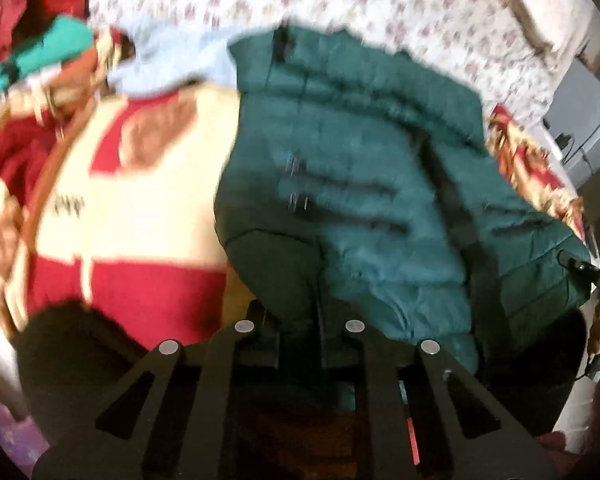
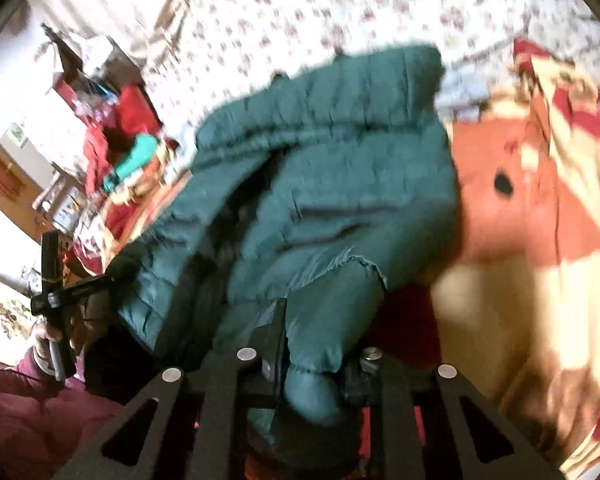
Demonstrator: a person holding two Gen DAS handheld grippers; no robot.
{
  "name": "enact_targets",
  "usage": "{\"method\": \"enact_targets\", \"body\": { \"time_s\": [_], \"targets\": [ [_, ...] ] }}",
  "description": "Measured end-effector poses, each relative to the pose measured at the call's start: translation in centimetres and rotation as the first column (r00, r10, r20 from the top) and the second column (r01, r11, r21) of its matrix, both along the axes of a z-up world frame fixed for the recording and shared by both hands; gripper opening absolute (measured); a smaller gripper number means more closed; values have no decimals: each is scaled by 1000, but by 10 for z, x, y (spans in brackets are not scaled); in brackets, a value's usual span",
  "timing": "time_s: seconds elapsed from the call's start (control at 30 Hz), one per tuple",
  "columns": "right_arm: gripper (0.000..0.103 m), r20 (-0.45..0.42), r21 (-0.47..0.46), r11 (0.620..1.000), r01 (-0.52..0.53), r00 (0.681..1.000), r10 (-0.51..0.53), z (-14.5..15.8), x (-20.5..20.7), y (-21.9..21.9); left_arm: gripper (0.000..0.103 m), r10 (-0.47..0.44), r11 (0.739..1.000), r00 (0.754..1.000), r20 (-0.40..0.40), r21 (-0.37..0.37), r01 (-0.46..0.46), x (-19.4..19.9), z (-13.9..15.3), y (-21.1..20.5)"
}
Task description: Fold large clothes
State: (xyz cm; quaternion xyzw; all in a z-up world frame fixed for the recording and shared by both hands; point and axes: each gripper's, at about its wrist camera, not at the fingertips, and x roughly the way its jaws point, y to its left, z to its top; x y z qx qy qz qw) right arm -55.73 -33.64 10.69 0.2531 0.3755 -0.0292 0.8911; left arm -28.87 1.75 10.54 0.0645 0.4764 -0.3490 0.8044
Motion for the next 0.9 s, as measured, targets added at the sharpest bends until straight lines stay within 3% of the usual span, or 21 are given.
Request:
{"method": "enact_targets", "body": {
  "time_s": [0.1,0.4,0.9],
  "targets": [
    [17,52,-28,1000,15,999,-13,22,8,-10,12,31,997,999,40,-78,-28,11,29,-1],
    [17,160,-58,990,131,980,-120,58,61,-60,12,130,979,982,134,-174,-106,65,73,-34],
    [17,163,-80,960,269,953,-254,59,173,-142,12,259,960,944,206,-164,-228,167,82,-121]
  ]
}}
